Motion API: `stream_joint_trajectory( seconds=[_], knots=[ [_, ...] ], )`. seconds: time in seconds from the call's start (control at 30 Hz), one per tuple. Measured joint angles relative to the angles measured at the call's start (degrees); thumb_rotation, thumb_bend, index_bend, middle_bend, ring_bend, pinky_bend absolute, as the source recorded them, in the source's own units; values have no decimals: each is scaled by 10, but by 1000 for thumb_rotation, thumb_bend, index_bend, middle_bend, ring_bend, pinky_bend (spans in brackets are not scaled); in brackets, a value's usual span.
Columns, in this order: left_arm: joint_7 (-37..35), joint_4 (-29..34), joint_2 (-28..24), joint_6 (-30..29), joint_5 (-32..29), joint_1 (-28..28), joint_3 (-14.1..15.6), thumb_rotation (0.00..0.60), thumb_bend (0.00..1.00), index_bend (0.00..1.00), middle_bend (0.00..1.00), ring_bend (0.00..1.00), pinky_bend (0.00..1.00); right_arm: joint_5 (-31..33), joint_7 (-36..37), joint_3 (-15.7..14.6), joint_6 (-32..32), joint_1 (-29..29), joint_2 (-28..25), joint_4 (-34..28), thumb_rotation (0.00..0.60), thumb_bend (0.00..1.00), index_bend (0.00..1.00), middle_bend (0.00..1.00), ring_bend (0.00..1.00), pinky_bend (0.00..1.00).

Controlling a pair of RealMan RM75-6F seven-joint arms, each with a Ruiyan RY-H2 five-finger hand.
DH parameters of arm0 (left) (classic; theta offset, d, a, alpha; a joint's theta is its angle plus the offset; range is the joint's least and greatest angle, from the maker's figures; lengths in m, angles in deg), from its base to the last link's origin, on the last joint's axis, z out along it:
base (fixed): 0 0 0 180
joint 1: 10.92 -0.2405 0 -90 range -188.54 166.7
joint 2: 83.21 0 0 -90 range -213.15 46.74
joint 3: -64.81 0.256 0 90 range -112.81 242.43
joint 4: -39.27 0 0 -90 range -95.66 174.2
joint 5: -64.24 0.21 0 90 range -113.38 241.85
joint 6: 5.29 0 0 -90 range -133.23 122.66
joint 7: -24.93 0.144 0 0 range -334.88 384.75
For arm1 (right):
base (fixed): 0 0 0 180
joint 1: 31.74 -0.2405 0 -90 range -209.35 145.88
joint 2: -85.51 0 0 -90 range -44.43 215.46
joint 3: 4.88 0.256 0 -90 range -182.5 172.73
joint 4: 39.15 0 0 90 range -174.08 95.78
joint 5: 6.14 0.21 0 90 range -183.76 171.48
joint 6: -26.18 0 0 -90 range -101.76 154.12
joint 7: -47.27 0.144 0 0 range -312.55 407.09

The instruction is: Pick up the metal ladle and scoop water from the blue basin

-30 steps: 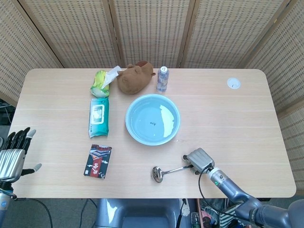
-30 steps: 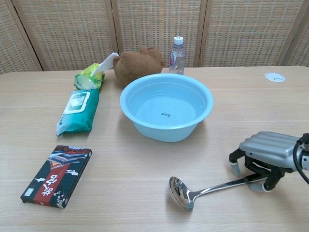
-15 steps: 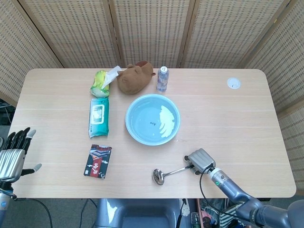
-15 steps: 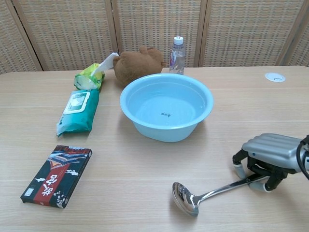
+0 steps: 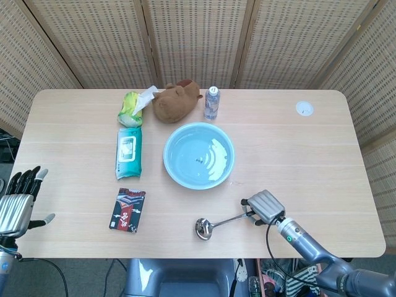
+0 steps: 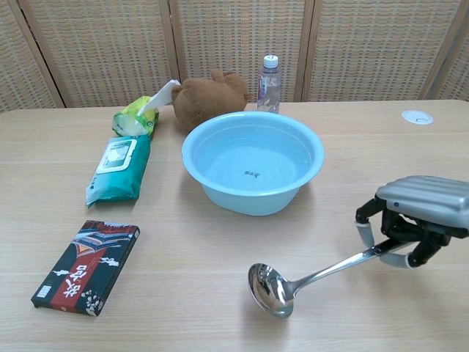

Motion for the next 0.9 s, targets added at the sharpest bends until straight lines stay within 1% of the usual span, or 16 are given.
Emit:
stream_joint_trajectory(
  seconds=[0.2, 0.33, 0.53, 0.73, 0.8, 0.9],
  knots=[
    [-6, -1, -2, 2, -2, 1, -1, 600, 0, 0, 0, 0, 0, 3, -22, 12, -9, -6, -40, -65, 600, 785, 694, 886, 806, 1000],
    [-7, -1, -2, 4, -2, 2, -1, 600, 0, 0, 0, 0, 0, 9, -50, 26, -10, -13, -60, -99, 600, 788, 694, 886, 806, 1000],
    [-9, -2, -3, 5, -3, 3, -1, 600, 0, 0, 0, 0, 0, 44, -109, 58, 5, -34, -84, -141, 600, 807, 696, 886, 806, 1000],
    [-15, -2, -5, 10, -5, 5, -2, 600, 0, 0, 0, 0, 0, 123, -186, 104, 32, -68, -108, -178, 600, 811, 697, 886, 807, 1000],
    [-20, -3, -6, 15, -9, 7, -3, 600, 0, 0, 0, 0, 0, 164, -216, 124, 42, -86, -115, -184, 600, 812, 697, 886, 807, 1000],
    [-23, -5, -7, 21, -12, 9, -4, 600, 0, 0, 0, 0, 0, 241, -268, 143, 52, -113, -122, -190, 600, 815, 698, 887, 807, 1000]
  ],
)
